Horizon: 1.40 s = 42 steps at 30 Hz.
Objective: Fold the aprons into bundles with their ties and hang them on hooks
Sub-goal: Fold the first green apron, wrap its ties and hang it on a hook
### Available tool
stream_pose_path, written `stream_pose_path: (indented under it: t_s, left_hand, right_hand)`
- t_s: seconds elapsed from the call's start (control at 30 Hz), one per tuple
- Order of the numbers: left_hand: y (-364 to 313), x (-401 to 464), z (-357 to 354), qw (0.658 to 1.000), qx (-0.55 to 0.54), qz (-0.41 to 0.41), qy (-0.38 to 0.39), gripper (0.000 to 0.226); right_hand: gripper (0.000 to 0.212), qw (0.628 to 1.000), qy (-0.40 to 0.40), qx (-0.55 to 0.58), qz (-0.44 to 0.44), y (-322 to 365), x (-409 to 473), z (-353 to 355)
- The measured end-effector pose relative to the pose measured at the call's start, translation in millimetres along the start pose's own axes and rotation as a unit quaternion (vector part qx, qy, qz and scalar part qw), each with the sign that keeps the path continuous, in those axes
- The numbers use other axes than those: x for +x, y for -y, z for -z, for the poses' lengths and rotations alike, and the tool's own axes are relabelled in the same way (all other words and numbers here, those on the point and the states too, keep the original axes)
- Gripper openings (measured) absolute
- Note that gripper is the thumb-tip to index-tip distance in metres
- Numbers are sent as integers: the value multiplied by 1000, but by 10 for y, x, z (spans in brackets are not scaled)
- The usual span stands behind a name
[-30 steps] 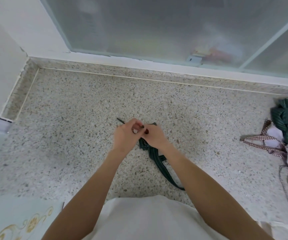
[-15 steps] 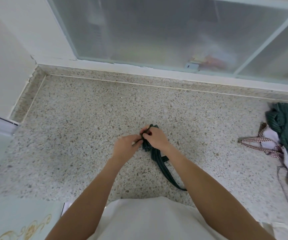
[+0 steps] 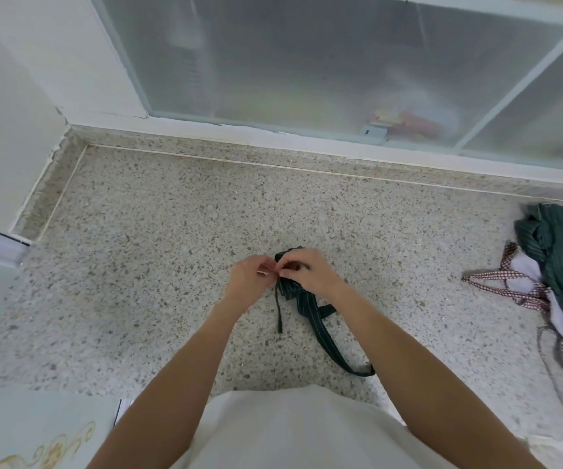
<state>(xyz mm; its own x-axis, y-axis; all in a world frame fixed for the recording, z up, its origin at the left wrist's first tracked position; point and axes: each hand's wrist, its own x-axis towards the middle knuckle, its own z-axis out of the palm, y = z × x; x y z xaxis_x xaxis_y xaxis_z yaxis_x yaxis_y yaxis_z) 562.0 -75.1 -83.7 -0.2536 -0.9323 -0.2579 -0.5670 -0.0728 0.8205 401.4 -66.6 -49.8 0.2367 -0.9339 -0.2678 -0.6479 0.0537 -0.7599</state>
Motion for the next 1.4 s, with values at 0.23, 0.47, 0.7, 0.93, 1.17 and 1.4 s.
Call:
stream_pose_path:
  t_s: [0.23,0.47,0.7,0.93,1.17,1.4]
  left_hand:
    - [-69,-80,-10,998,-51,12,-23,4]
    - [36,-134,38,998,-56,18,-8,11]
    - [53,-126,111,999,8,-28,24,14]
    - [27,-223,165,997,63,28,-30,6]
    - [211,-378,243,979,200,-19,14,19]
    - [240,-344,288,891,428,-49,142,25]
  right_hand:
    - [21,941,-146,-273,140,9,-19,-189]
    - [16,952,-112,-247,138,-78,-51,-322]
    - [7,966,-101,-180,157,-90,-78,-291]
    - [11,988,-89,-78,103,-88,-56,-328]
    - [17,986,-117,110,-53,-83,-44,-351]
    - [19,967,-155,154,-129,-70,-49,-363]
